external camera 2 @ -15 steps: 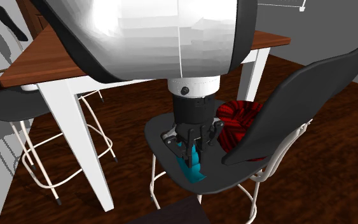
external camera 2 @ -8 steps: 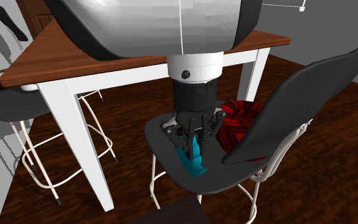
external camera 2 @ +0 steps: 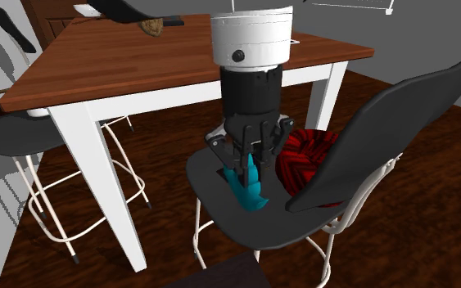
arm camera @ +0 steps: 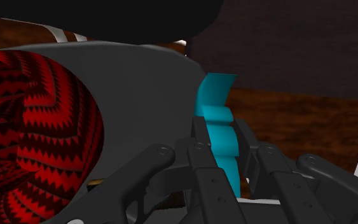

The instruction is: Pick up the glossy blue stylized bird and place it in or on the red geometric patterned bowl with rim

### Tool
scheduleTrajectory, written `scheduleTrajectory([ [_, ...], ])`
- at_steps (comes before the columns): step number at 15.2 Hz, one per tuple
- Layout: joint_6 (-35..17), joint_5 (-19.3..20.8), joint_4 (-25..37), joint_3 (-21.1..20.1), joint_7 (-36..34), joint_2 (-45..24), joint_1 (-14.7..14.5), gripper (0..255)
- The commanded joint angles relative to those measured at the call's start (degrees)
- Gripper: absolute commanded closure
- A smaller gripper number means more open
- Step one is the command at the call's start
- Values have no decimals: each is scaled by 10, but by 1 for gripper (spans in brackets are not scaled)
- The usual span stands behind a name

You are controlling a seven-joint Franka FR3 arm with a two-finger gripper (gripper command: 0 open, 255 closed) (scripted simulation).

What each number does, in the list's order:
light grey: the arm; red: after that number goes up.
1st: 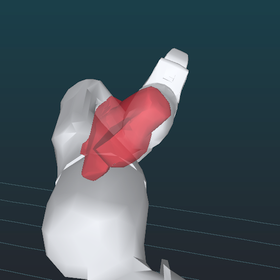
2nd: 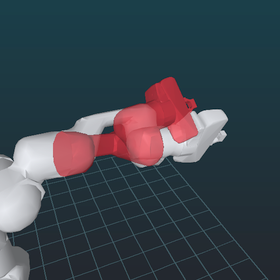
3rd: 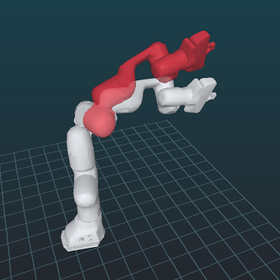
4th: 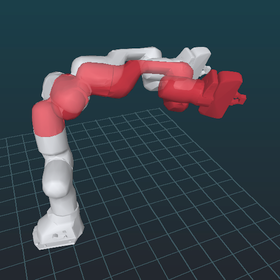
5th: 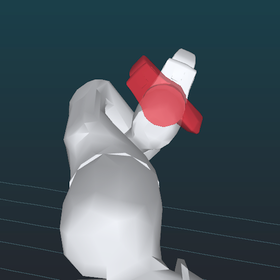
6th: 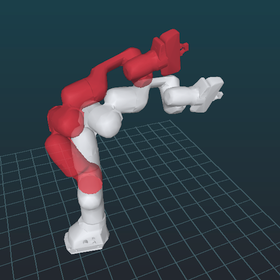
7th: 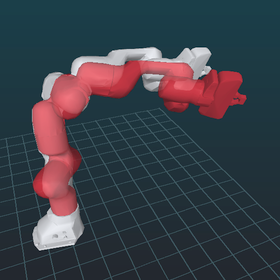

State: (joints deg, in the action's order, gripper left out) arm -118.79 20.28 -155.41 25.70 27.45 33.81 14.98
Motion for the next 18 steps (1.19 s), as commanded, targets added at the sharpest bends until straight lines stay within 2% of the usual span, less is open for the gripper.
scheduleTrajectory([
  [1,22,-3,11,-4,2,11,1,255],
  [18,168,-29,113,-39,12,55,-5,255],
])
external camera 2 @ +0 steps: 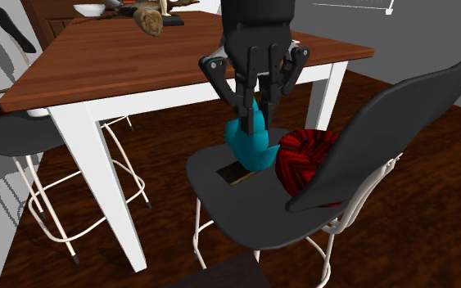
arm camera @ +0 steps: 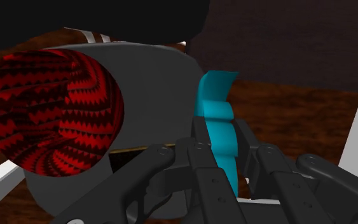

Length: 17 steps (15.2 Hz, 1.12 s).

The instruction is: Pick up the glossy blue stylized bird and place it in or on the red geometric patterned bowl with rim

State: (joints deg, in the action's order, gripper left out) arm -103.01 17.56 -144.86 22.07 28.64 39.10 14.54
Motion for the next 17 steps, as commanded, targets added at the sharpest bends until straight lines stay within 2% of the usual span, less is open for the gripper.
scheduleTrajectory([
  [1,12,-3,10,-3,0,2,-1,255],
  [6,-4,-3,103,52,59,-97,-9,255],
  [10,-11,-21,187,97,113,-180,-18,255],
  [15,-8,-71,304,153,193,-297,-26,255],
  [17,0,-112,373,180,240,-367,-22,255],
])
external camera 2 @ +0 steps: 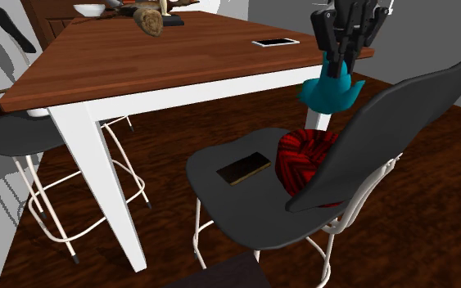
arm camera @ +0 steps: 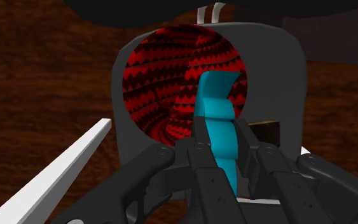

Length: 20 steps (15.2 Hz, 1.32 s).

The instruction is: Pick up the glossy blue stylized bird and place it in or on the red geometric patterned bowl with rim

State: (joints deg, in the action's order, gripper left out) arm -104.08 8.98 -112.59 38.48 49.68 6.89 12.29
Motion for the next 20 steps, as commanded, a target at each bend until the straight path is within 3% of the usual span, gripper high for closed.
scheduleTrajectory([
  [1,3,-27,43,15,30,-45,3,255],
  [20,-137,-52,-62,20,41,-90,10,255],
])
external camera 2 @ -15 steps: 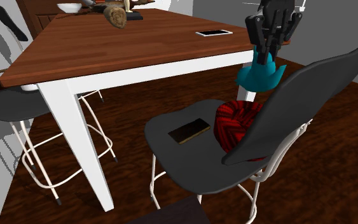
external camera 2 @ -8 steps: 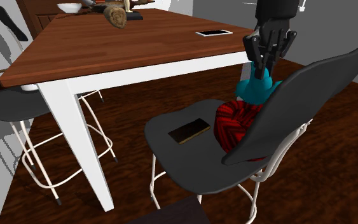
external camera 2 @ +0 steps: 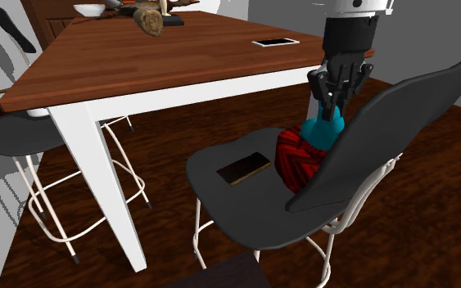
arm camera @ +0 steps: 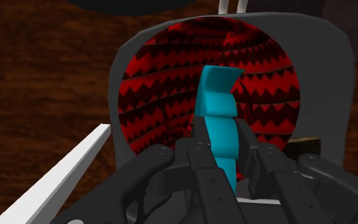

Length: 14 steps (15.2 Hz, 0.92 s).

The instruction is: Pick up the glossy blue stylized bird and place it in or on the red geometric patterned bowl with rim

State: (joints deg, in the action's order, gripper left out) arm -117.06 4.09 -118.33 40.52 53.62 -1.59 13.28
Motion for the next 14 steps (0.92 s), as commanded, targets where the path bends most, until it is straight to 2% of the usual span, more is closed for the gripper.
scheduleTrajectory([
  [1,-7,-3,-5,0,2,-5,0,255],
  [8,-7,-3,-5,0,2,-5,0,255],
  [9,-7,-2,-6,0,0,-3,-1,0],
  [14,-7,-3,-5,0,2,-5,0,0],
])
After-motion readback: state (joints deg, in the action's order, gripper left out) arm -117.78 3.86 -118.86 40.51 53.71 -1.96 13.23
